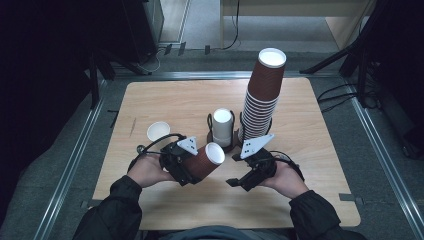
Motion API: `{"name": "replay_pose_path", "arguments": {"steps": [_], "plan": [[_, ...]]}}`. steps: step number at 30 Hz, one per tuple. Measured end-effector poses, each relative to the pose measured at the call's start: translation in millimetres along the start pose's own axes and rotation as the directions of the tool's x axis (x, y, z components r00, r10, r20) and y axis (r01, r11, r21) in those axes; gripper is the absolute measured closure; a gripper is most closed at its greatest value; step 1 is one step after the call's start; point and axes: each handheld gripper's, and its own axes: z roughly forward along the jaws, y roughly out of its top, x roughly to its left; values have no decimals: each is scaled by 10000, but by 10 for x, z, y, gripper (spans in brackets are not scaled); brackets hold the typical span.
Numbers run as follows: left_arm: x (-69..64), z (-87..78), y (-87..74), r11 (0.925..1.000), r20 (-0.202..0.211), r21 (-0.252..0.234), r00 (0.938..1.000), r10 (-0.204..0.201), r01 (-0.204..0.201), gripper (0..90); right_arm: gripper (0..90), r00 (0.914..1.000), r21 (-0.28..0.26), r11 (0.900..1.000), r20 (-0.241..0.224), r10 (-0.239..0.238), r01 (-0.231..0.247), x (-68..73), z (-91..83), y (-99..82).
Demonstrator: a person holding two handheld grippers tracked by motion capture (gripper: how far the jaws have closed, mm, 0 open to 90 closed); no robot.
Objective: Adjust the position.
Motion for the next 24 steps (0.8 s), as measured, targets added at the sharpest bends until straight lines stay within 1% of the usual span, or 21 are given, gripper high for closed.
{"name": "replay_pose_path", "arguments": {"steps": [2,4,5,7,9,10,12,14,18,19,23,24], "plan": [[0,14,3,9999,-55,123,10000,26,-25,107,154,10000,55,10000,-35,41,-41,-4,8,-1],[0,36,10,9995,-104,299,9999,109,-106,107,154,10000,2,10000,-52,33,-33,5,11,5],[1,45,13,9992,-57,367,9999,128,-126,107,154,10000,-33,10000,-82,-50,50,5,13,11],[-5,66,20,9990,-43,433,9999,127,-125,107,153,9999,-18,10000,-96,-58,57,14,19,16],[-10,87,27,9984,-55,542,9998,192,-189,107,154,9999,-9,10000,-138,-58,58,18,28,18],[-19,103,32,9976,-48,657,9997,235,-232,107,154,9999,-17,9999,-104,-129,128,17,30,19],[-28,127,43,9958,-115,840,9992,375,-364,106,154,9998,26,9999,-141,-128,128,19,36,17],[-27,170,51,9931,-69,1082,9989,457,-447,103,154,9999,44,9999,-122,-95,96,17,39,13],[-29,242,76,9886,100,1395,9984,564,-572,104,154,9998,-1,9999,-92,-150,150,2,38,15],[-32,252,83,9876,155,1440,9980,607,-623,104,154,9999,-56,10000,-99,-57,57,4,38,24],[-58,287,107,9848,280,1534,9965,784,-818,104,152,9996,-287,9996,-271,-81,73,-4,63,72],[-66,295,111,9845,350,1541,9963,790,-835,103,151,9996,-273,9996,-295,-27,19,-6,73,84]]}}
